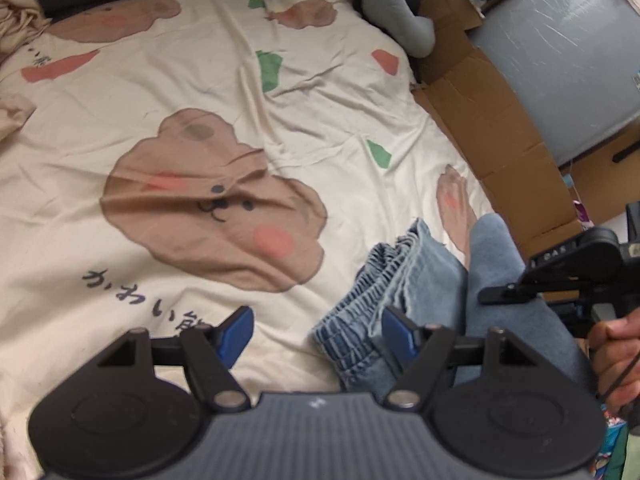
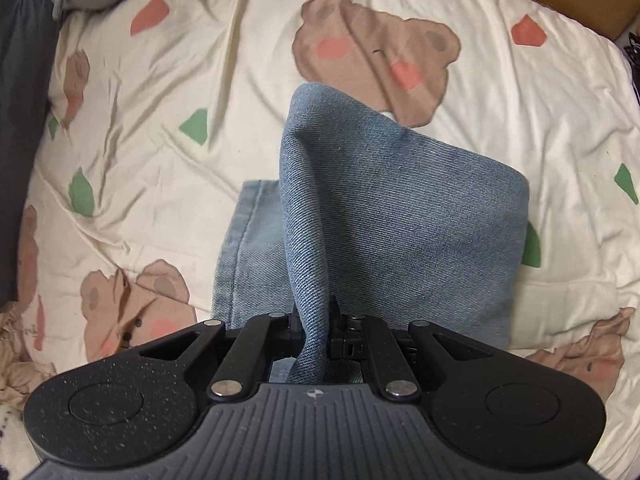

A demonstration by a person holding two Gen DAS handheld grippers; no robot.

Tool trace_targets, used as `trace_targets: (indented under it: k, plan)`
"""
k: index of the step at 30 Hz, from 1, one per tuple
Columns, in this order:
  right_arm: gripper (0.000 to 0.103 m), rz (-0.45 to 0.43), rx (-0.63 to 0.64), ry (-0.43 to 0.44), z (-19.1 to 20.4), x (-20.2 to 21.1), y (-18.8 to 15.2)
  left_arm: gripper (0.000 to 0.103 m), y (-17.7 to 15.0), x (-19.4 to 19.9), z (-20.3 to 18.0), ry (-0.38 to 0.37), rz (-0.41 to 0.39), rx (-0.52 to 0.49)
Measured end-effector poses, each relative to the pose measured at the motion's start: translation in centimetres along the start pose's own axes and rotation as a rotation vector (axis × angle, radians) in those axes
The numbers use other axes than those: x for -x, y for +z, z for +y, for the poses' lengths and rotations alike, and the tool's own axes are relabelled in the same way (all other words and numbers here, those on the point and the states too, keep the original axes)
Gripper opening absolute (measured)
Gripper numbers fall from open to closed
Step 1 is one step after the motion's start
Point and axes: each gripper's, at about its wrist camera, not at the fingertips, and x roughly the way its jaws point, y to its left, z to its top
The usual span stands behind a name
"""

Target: Fold clothes

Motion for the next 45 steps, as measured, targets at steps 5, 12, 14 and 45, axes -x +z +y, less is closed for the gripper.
trace_targets:
  k: [5,12,14,45]
  plan:
    - [0.015,0.009,0.046,-0.031,1.5,-1.6,-0.5,0.072,0.4,0.1,0.2,-0.001,-0.007,0.002]
    - [0.034,0.047,0.115,0.091,3.8,2.8,0.2,0.072,1.6,1.2,-1.1,-0.025,-0.044,-0.009]
    - [0.041,0.036,0.139,0.129,4.4,4.8,0.6,0.072,1.9,2.0,-1.6,-0.024,-0.055,-0.017]
    - [0.050,-0.036,0.129,0.409,-19.6,2.9,5.2,0.066,7.7,-5.6,-18.9,-0.027,0.182,-0.619]
